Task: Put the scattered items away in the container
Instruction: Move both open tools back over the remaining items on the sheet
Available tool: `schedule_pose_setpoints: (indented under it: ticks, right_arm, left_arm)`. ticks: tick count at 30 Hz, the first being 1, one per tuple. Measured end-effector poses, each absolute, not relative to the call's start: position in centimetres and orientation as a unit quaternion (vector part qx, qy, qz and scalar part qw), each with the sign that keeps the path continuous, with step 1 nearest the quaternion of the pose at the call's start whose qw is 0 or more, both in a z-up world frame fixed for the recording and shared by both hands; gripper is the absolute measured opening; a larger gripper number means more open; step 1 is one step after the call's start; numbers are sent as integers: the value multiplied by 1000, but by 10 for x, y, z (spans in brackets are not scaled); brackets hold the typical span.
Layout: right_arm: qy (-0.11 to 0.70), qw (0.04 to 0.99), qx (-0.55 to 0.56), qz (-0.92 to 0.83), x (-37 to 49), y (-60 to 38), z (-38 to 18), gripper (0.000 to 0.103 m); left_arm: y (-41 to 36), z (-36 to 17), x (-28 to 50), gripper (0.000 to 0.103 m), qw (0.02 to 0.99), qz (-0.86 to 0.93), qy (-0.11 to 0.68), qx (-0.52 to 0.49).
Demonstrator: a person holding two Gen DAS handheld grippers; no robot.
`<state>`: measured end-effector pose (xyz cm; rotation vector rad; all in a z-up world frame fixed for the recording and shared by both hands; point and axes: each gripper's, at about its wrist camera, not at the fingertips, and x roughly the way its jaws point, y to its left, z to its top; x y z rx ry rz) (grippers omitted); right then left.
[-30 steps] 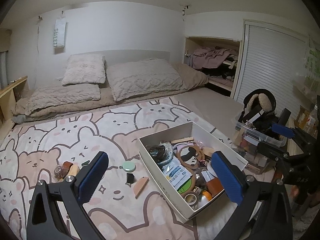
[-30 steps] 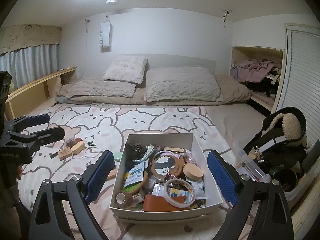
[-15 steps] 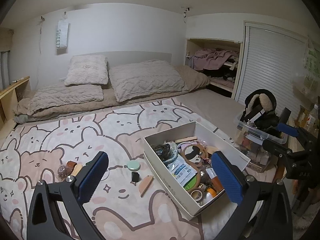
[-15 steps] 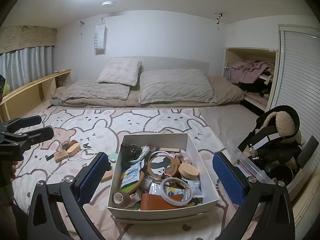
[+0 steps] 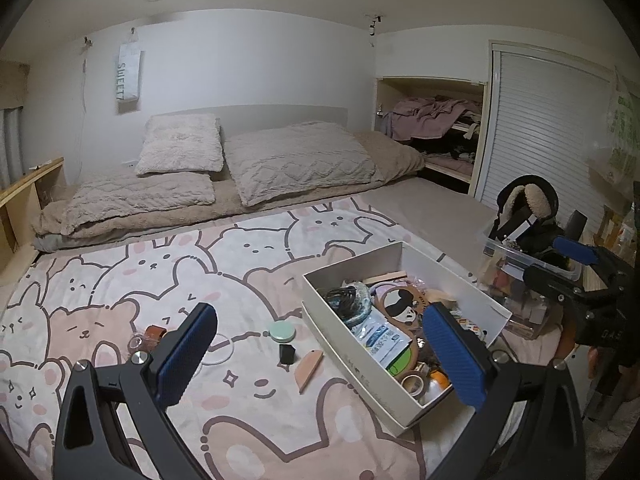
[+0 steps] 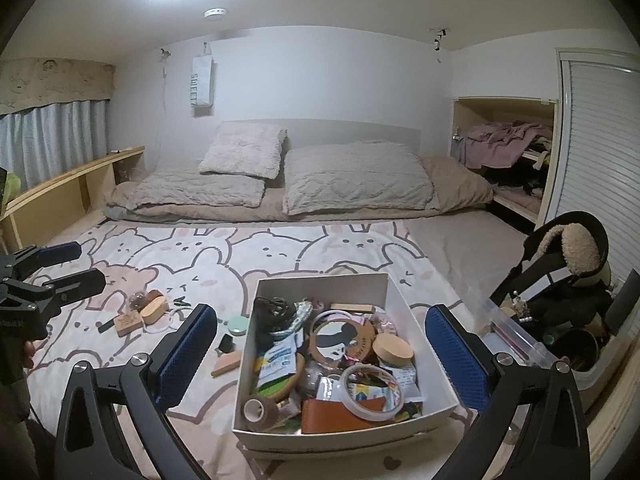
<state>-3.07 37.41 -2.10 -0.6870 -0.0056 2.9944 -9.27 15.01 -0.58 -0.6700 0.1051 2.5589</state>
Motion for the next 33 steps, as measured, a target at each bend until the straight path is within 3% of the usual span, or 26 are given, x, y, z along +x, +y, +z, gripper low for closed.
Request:
schedule_pose_setpoints:
  ticks: [33]
  right_arm:
    - [4,-16,-238,971,-83,309,-35,103]
  left_arm:
    - [66,-32,-126,103,170,951,7,-258]
